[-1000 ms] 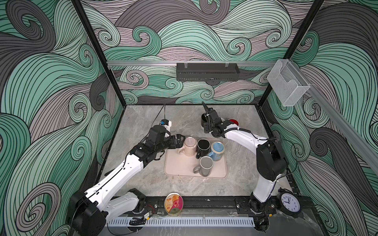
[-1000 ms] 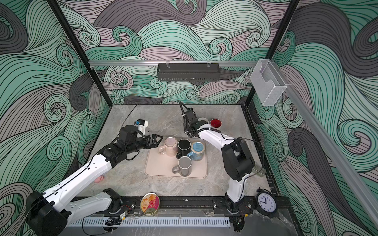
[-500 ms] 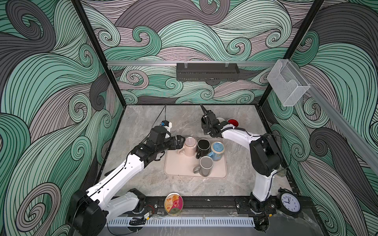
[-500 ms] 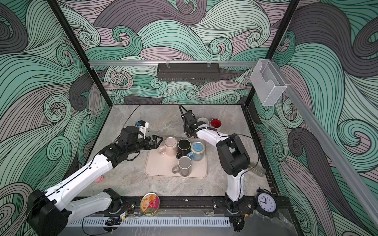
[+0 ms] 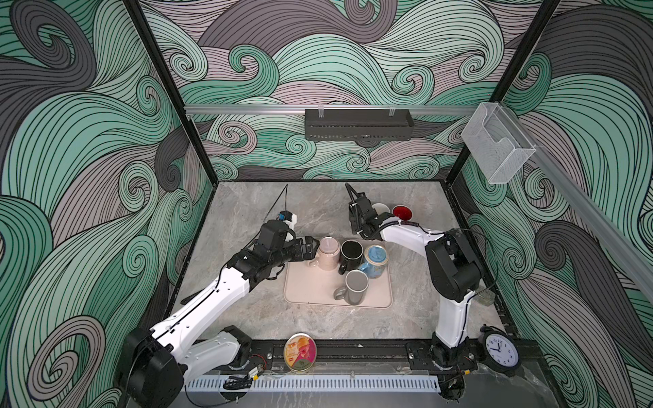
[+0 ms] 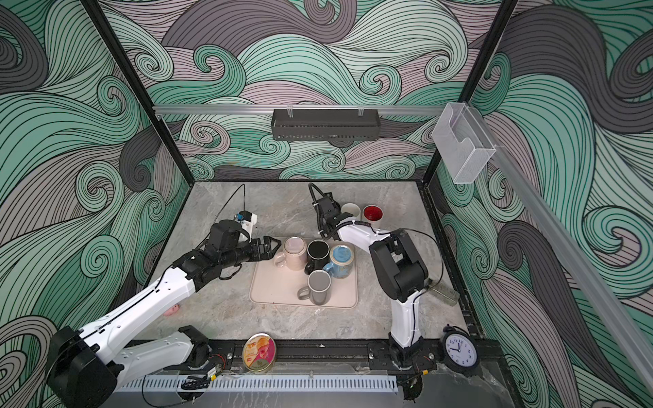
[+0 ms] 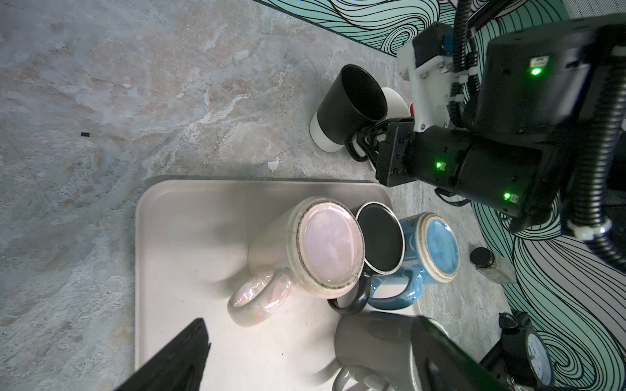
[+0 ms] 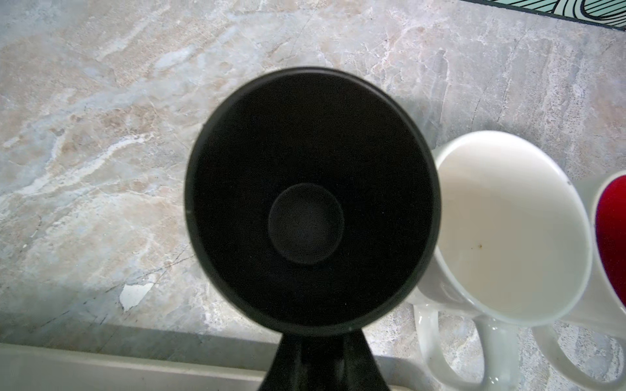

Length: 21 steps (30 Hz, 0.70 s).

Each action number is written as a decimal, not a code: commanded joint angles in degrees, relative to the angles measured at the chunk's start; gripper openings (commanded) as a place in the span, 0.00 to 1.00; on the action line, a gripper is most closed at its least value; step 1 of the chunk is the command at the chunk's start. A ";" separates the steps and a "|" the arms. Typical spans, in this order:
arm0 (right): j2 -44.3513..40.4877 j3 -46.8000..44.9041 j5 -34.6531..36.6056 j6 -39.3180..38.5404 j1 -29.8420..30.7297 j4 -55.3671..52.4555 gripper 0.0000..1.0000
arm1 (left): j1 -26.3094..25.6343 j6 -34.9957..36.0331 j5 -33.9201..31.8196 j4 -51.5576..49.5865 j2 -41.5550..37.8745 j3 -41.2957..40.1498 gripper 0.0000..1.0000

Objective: Turn the mug right side up
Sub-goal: Place the mug at the top-center of the table.

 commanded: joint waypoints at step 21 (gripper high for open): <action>-10.94 -4.07 0.97 2.43 2.16 0.38 0.41 | -0.11 0.29 -0.74 -1.50 0.37 0.15 0.95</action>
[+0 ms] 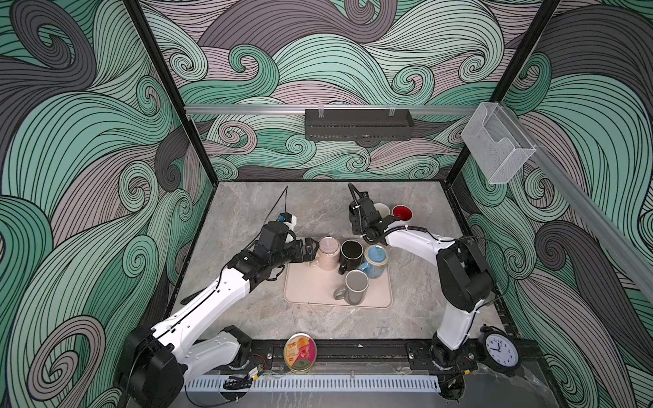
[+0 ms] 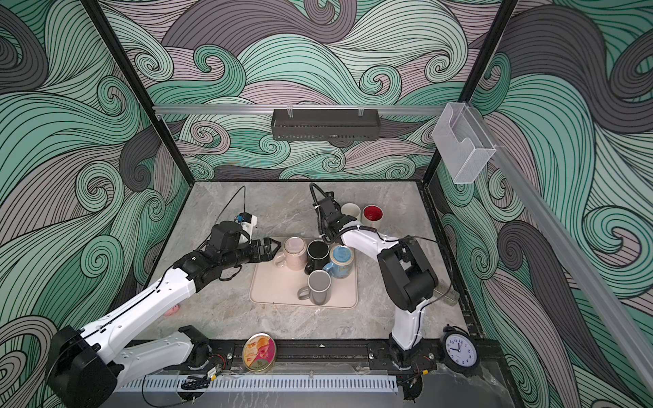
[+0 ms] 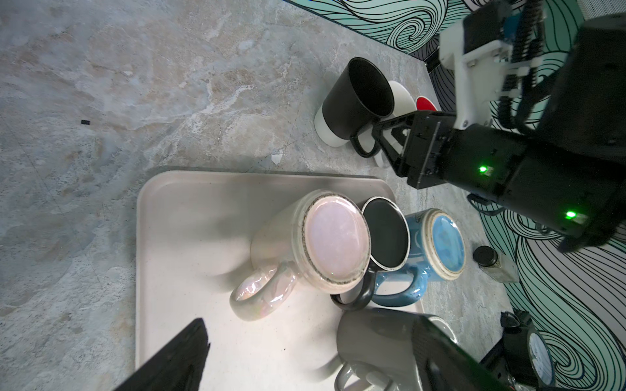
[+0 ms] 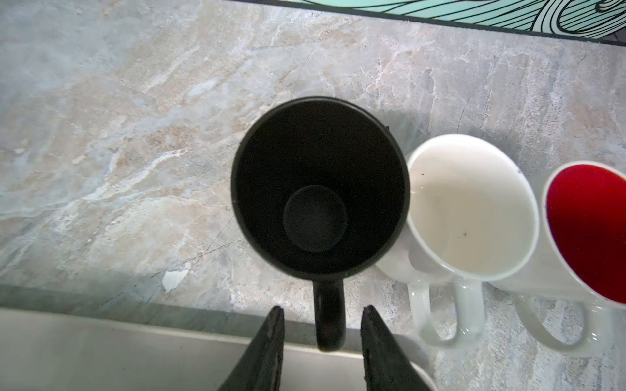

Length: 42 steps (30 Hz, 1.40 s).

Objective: Turn the mug right side up
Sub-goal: Place the mug at the top-center of the table, then pick up the mug from the tray.

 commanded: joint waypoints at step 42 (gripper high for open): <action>-20.26 1.36 -4.42 -0.16 15.55 -14.38 0.48 | -0.11 10.92 -11.66 -7.58 2.92 3.65 0.80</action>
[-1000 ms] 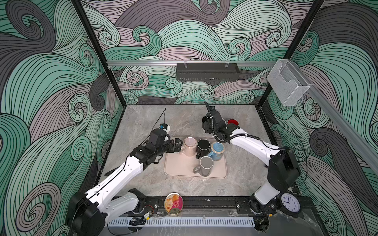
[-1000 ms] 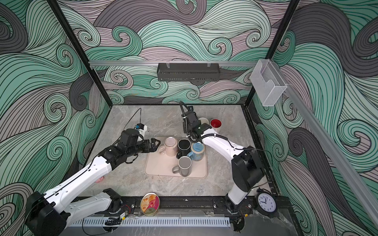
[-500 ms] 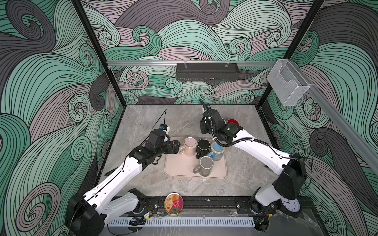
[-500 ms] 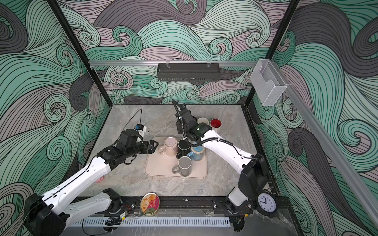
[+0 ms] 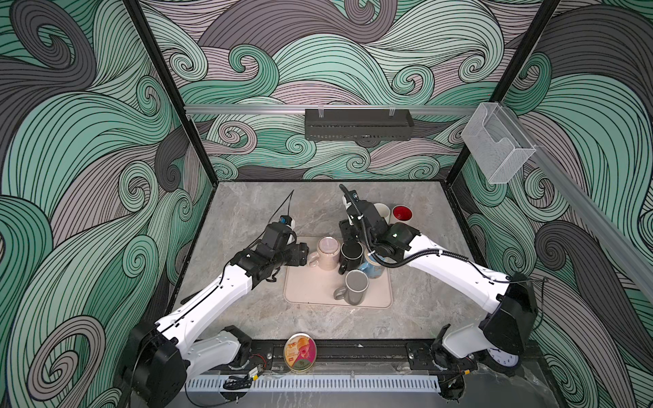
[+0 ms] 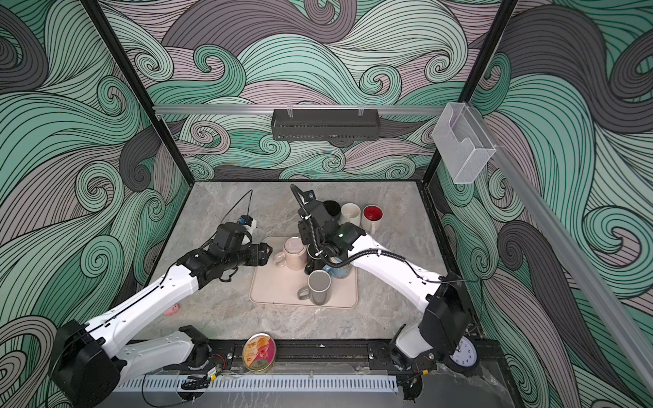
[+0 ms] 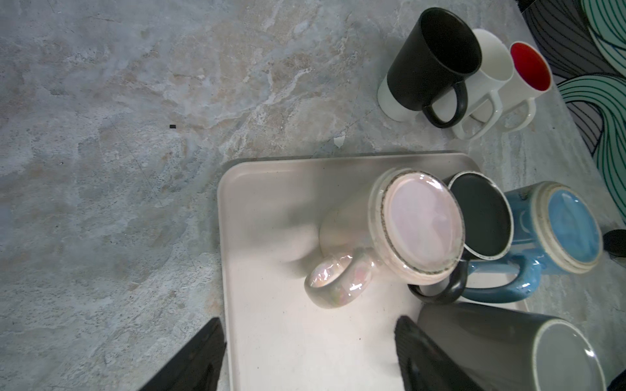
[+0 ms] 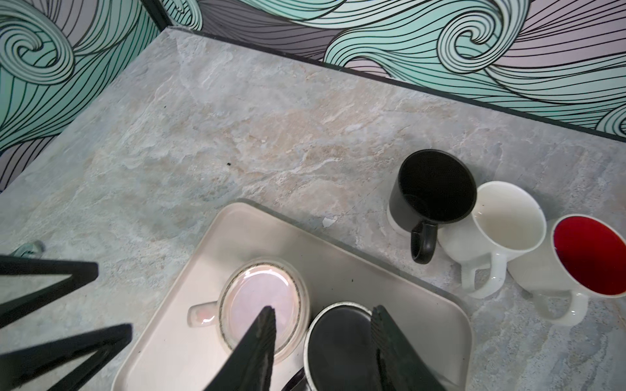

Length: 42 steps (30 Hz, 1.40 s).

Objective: Turn the mug right side up
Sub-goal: Pick up the mug from the tray.

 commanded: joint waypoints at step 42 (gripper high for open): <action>-10.26 -9.19 3.48 1.28 0.73 -0.91 0.49 | -2.98 1.72 15.16 9.18 15.15 1.83 0.55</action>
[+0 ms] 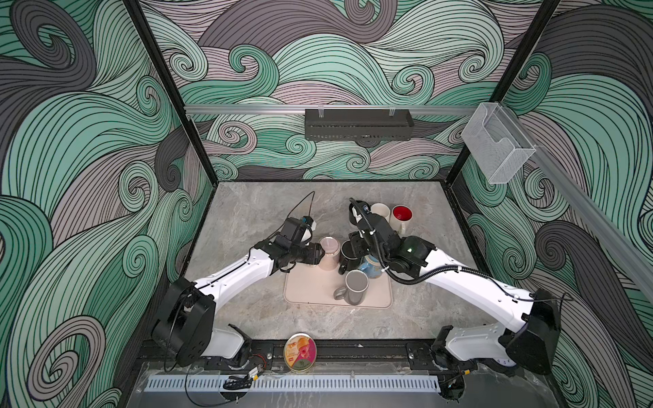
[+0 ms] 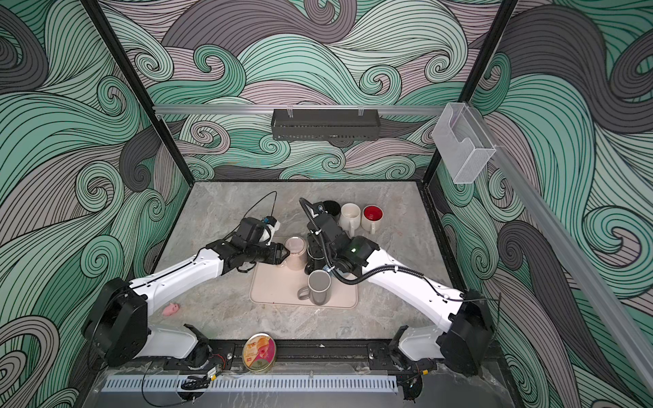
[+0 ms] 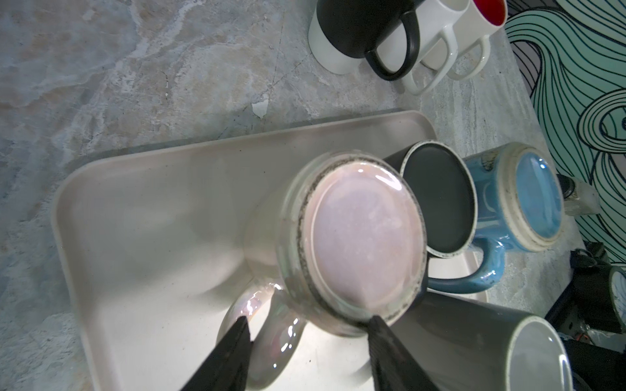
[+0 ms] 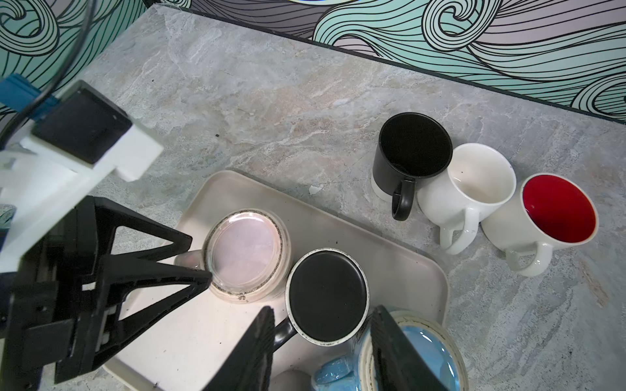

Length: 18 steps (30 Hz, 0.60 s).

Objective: Turn the mug right side up
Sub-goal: Pick up the mug from the tray.

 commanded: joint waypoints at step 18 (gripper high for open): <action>-1.27 -1.68 1.30 0.60 -0.28 0.95 0.48 | -4.40 1.98 -5.08 -2.51 1.45 0.00 0.55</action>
